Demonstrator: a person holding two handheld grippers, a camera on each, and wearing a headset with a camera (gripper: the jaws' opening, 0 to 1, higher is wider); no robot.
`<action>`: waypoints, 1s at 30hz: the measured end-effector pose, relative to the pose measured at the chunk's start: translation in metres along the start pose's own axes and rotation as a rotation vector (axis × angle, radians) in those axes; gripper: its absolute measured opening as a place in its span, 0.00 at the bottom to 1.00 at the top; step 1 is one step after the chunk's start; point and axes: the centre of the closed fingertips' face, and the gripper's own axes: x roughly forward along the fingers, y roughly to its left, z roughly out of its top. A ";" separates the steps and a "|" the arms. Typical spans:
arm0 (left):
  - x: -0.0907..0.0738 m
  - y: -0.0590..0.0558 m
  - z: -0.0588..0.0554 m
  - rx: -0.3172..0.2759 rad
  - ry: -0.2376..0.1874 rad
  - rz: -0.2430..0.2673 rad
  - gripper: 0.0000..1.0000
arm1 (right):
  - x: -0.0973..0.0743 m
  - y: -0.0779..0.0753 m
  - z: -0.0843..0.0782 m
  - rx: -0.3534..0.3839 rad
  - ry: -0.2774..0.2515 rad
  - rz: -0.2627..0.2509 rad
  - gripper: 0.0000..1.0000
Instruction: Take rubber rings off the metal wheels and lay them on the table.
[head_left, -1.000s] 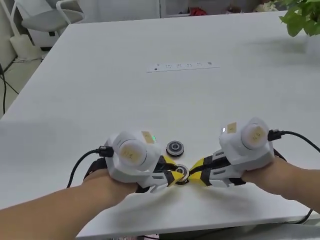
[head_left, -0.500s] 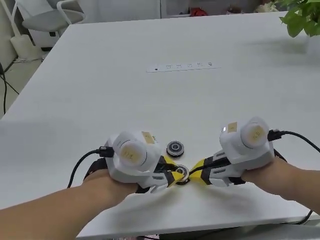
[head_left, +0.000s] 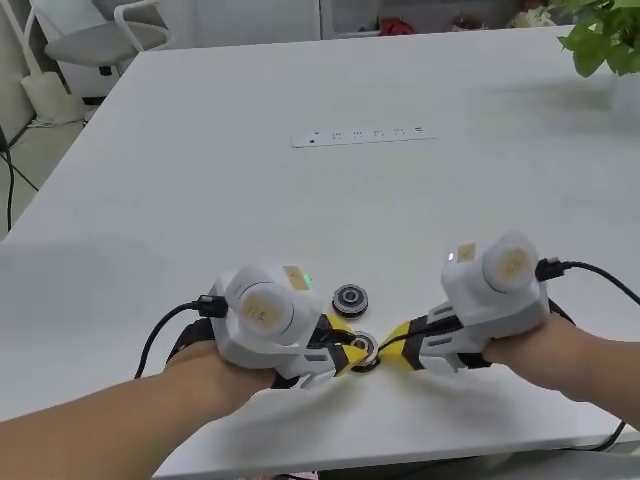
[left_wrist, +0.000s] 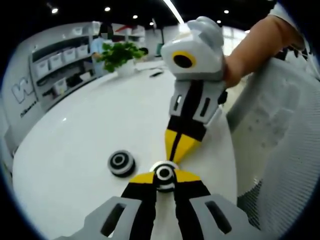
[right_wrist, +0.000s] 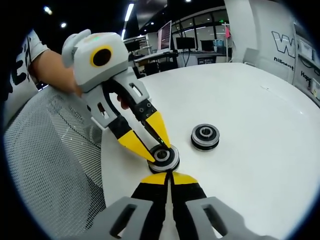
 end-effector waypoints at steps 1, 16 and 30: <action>0.000 0.000 0.000 0.000 0.000 0.000 0.13 | 0.000 0.000 0.000 0.011 -0.004 0.002 0.00; 0.000 0.000 0.000 0.008 0.006 0.009 0.13 | -0.004 -0.001 0.003 0.099 -0.025 0.014 0.00; 0.001 -0.001 0.001 0.003 0.015 0.010 0.13 | -0.004 -0.002 0.002 0.089 -0.006 0.012 0.00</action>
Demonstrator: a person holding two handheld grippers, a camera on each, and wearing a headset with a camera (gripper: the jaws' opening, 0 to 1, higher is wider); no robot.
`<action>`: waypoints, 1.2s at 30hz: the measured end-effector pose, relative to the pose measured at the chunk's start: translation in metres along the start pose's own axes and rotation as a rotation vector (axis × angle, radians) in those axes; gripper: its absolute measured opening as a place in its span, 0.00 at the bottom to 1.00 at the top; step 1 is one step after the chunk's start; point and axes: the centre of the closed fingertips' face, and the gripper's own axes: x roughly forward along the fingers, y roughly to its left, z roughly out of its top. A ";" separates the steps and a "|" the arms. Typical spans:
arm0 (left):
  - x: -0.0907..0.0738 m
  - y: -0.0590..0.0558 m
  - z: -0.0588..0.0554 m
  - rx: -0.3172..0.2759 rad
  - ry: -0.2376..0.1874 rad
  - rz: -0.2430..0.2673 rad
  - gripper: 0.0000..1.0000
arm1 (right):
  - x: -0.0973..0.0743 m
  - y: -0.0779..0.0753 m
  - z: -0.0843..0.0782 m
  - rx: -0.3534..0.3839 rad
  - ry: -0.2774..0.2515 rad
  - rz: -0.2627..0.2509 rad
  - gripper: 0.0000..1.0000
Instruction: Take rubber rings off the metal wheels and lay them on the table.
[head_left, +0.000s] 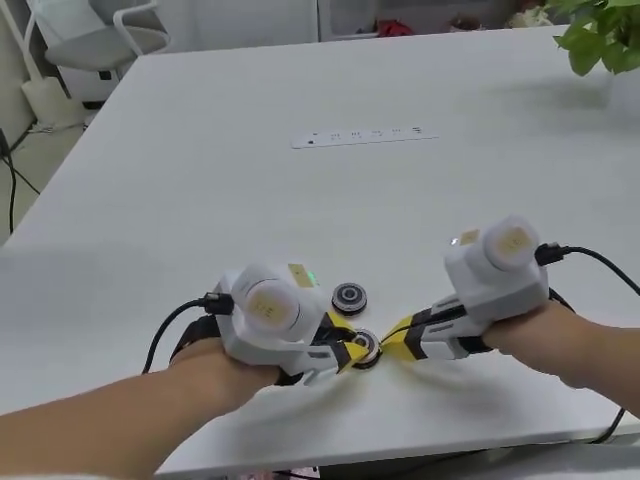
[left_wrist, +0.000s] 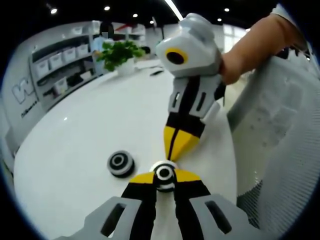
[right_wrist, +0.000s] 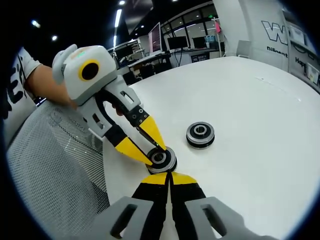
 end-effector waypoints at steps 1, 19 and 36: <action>0.000 0.000 0.000 -0.001 0.000 -0.001 0.13 | 0.000 0.000 0.000 -0.003 0.002 -0.001 0.00; 0.001 -0.001 0.000 -0.014 0.029 0.016 0.13 | -0.004 0.001 0.004 0.035 -0.019 -0.005 0.00; 0.001 -0.001 0.000 -0.006 0.042 0.035 0.12 | -0.001 0.000 0.010 0.149 -0.065 0.013 0.00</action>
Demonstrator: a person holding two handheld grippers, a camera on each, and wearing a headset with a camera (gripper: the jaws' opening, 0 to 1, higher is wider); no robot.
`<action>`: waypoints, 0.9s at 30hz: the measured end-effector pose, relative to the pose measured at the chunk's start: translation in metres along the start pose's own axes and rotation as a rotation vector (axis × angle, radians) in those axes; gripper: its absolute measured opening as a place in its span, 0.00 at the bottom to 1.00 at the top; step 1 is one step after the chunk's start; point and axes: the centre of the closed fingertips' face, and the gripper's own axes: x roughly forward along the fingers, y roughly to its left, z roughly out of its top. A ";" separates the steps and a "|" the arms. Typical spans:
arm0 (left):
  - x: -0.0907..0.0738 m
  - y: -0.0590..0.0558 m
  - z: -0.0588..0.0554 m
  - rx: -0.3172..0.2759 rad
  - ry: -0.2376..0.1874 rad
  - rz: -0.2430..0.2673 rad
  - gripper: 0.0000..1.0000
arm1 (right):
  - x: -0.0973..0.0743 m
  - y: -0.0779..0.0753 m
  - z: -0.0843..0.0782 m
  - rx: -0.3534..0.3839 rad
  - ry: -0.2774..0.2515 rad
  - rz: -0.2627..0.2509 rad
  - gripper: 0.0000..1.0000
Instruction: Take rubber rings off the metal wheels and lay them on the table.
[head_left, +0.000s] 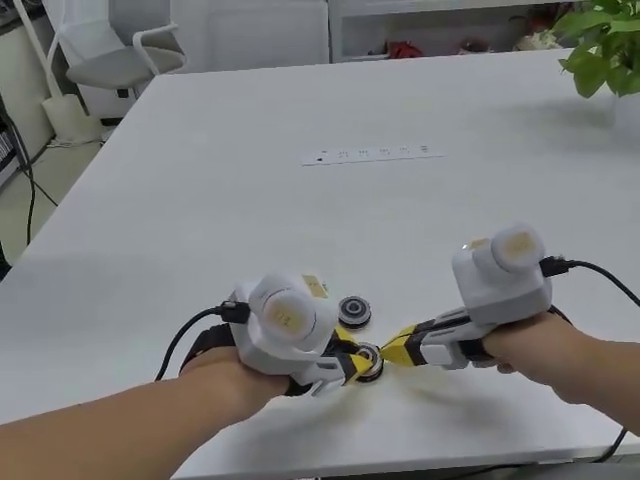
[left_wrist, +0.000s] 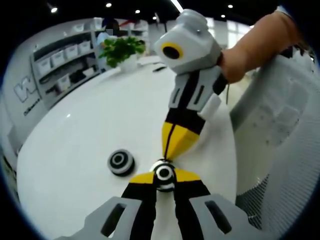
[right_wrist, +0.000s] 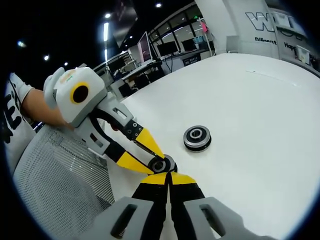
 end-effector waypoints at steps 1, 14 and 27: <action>0.000 0.000 0.000 0.001 0.000 0.000 0.12 | 0.000 0.000 0.000 0.001 -0.001 0.001 0.00; 0.000 0.000 0.000 0.002 0.003 0.002 0.12 | -0.001 0.002 0.002 0.029 -0.010 0.009 0.00; 0.000 0.000 0.000 -0.001 0.006 0.004 0.12 | 0.000 0.007 0.005 0.043 -0.025 0.041 0.00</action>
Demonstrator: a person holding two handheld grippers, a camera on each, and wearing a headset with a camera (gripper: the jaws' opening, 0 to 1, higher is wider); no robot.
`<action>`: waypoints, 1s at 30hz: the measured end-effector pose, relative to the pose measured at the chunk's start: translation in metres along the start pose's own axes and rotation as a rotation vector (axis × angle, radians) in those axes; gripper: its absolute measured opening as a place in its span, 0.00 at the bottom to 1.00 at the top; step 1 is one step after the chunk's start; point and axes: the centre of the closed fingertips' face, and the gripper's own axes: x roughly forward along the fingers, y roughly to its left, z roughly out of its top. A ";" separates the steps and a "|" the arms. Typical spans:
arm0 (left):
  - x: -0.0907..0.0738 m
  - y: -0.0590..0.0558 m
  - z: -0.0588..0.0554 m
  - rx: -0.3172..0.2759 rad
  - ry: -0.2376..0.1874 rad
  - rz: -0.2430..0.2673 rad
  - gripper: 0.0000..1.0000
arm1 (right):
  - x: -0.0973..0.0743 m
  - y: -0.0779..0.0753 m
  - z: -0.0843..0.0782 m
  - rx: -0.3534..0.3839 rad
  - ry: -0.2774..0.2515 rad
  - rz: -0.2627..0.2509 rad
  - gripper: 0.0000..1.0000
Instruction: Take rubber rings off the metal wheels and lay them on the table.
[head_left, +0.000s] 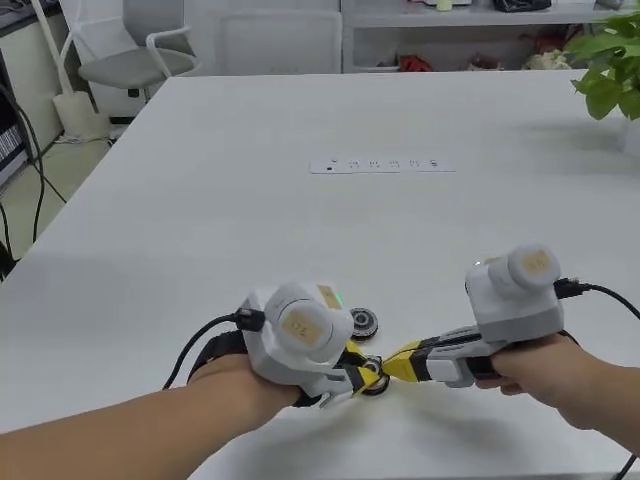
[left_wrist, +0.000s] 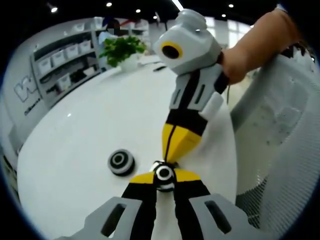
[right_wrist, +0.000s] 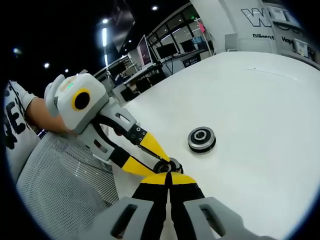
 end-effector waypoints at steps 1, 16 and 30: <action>0.000 0.000 0.000 0.000 0.000 0.000 0.12 | 0.000 0.001 0.000 -0.001 -0.001 0.003 0.00; 0.001 -0.001 0.001 -0.001 -0.007 0.001 0.13 | 0.001 0.006 0.003 -0.015 -0.021 0.031 0.00; 0.000 -0.001 0.002 -0.017 -0.045 -0.038 0.14 | 0.001 0.008 0.003 -0.009 -0.019 0.049 0.00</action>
